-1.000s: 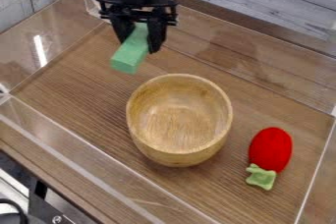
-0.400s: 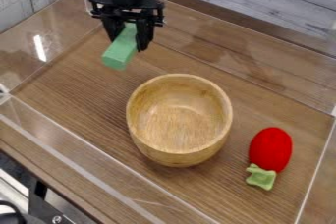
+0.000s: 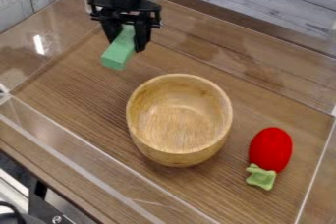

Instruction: Remove the green block from the brown bowl and put it on the table

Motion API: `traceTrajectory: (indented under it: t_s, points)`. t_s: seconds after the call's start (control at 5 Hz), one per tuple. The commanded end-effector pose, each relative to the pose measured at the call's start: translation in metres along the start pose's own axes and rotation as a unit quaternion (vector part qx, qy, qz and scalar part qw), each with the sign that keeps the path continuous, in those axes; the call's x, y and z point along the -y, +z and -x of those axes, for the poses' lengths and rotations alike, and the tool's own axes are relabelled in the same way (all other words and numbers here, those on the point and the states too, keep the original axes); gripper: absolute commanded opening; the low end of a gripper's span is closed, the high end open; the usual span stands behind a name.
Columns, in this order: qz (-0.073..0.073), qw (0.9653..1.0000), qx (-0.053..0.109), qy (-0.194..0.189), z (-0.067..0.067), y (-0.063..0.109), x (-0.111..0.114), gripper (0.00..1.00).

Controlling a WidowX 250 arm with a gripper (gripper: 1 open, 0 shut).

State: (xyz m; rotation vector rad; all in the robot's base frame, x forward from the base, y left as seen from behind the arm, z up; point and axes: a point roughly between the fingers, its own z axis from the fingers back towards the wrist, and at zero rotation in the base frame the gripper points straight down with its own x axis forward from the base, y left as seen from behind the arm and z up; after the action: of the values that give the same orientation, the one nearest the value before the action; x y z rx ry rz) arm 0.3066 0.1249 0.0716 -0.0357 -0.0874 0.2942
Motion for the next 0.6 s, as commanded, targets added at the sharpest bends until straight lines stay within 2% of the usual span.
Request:
traceTrajectory:
  t_s: [0.0,0.4]
  points:
    - [-0.006,0.9996,0.027,0.004,-0.0137,0.0121,-0.0071,0.00]
    - [-0.010,0.9996,0.025,0.006,-0.0211,0.0054,-0.0113,0.00]
